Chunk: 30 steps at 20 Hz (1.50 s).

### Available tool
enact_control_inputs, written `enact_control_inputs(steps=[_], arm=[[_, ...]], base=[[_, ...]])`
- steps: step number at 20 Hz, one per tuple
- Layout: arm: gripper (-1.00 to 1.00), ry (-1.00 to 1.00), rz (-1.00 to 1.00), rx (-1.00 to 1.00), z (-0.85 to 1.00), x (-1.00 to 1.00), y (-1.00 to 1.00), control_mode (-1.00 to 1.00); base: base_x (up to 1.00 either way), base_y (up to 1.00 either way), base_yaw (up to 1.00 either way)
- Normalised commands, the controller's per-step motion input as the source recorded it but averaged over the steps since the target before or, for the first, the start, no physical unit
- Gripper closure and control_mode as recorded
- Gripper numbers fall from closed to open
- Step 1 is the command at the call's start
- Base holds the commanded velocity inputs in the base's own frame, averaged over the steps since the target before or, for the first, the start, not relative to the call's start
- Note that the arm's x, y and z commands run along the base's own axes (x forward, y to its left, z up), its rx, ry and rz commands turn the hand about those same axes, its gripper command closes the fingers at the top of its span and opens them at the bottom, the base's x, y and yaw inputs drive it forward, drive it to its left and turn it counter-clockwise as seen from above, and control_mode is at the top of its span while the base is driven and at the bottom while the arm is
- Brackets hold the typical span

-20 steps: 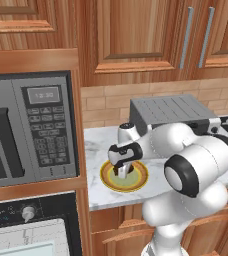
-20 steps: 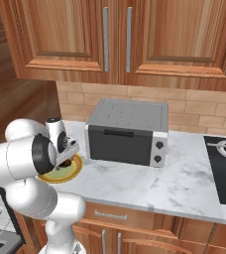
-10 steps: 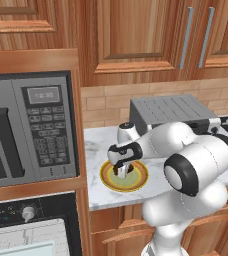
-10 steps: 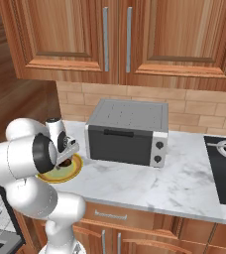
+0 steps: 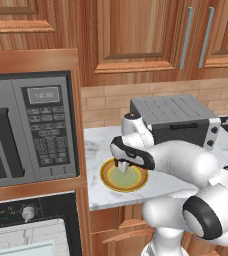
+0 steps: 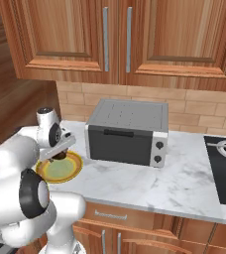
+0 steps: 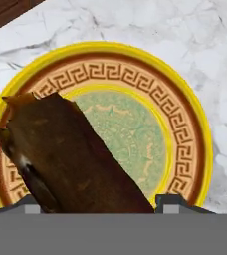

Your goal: Place the sweet potato on the bottom rack of the oven.

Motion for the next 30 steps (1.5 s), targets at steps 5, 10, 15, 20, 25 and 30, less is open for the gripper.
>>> enact_control_inputs(steps=[5, 10, 15, 20, 25, 30], arm=[[1.00, 0.00, -0.07, 0.12, 1.00, -0.84, -0.14, -1.00], [1.00, 0.00, 0.00, 0.04, 1.00, -0.96, 0.03, -1.00], [1.00, -0.02, -0.01, 0.06, 0.96, -1.00, 0.23, -1.00], [1.00, -0.27, -0.05, 0.06, 0.63, -1.00, 0.42, -1.00], [1.00, -0.31, -0.03, -0.04, 0.21, -1.00, 0.81, -1.00], [1.00, -0.03, -0.08, -0.11, 0.00, -1.00, 1.00, -1.00]], base=[[0.00, 0.00, 0.00], [0.00, 0.00, 0.00], [0.00, 0.00, 0.00], [0.00, 0.00, 0.00], [0.00, 0.00, 0.00], [0.00, 0.00, 0.00]])
